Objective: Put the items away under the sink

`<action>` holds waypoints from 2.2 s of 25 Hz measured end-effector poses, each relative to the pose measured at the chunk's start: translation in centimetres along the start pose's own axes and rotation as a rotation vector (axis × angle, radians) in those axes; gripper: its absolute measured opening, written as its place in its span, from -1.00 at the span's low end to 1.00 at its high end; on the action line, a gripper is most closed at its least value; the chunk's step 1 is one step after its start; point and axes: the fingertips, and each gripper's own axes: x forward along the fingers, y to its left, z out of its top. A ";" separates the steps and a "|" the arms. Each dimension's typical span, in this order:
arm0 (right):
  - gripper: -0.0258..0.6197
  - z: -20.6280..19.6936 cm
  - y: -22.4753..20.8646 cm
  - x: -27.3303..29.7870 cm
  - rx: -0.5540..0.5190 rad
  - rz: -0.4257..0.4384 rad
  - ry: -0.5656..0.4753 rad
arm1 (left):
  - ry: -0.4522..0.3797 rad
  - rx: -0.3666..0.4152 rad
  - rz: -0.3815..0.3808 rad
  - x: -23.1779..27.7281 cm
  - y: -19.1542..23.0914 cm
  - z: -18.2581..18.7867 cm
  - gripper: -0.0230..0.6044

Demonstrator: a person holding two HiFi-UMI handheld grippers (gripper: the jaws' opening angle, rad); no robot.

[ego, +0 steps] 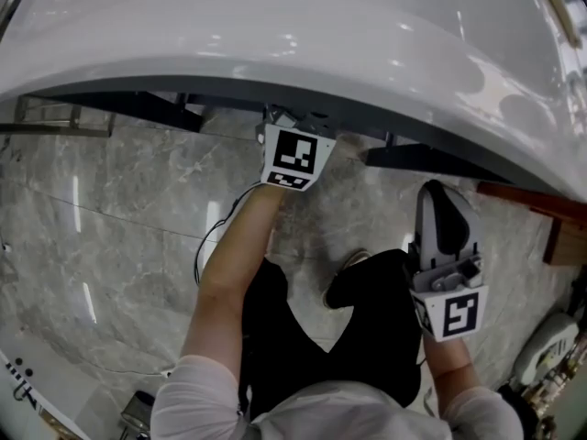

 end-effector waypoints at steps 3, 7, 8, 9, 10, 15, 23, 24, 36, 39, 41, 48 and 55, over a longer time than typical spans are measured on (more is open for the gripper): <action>-0.79 -0.5 0.1 -0.2 0.026 0.013 0.013 | 0.036 -0.004 -0.002 0.6 0.0 -0.8 0.35; -0.79 -0.5 -0.2 0.0 0.032 0.013 0.023 | 0.073 -0.043 0.007 1.2 0.0 -2.1 0.35; -0.79 -0.5 -0.3 0.0 0.034 0.013 0.023 | 0.088 -0.041 0.002 1.5 -0.2 -2.5 0.35; -0.79 -0.6 -0.3 0.1 0.037 0.011 0.023 | 0.100 -0.031 -0.002 1.8 -0.5 -3.0 0.35; -0.79 -0.7 -0.4 0.1 0.039 0.009 0.026 | 0.105 -0.019 0.000 2.1 -0.8 -3.3 0.35; -0.79 -1.5 -0.6 0.4 0.054 0.012 0.055 | 0.150 -0.027 0.092 2.9 0.0 -4.0 0.35; -0.79 -1.4 -0.6 -0.1 0.067 0.013 0.097 | 0.300 -0.062 0.144 2.2 1.0 -6.7 0.33; -0.79 -1.4 -0.6 -0.1 0.069 0.012 0.103 | 0.305 -0.066 0.149 2.2 1.1 -6.5 0.32; -0.79 1.1 -0.2 -0.9 0.102 0.008 0.174 | 0.144 -0.107 0.118 -2.8 0.8 -3.8 0.78; -0.79 2.5 0.7 -1.5 0.092 0.024 0.213 | 0.157 -0.124 0.105 -5.9 -0.2 -2.8 0.78; -0.79 4.1 1.2 -1.6 0.087 0.033 0.220 | 0.168 -0.124 0.093 -7.2 -0.9 -1.9 0.78; -0.79 8.8 2.2 -1.8 0.085 0.045 0.233 | 0.237 -0.182 0.075 -11.2 -1.8 0.3 0.78; -0.79 12.4 3.2 -2.1 0.107 0.067 0.232 | 0.305 -0.198 0.081 -15.2 -2.7 2.7 0.44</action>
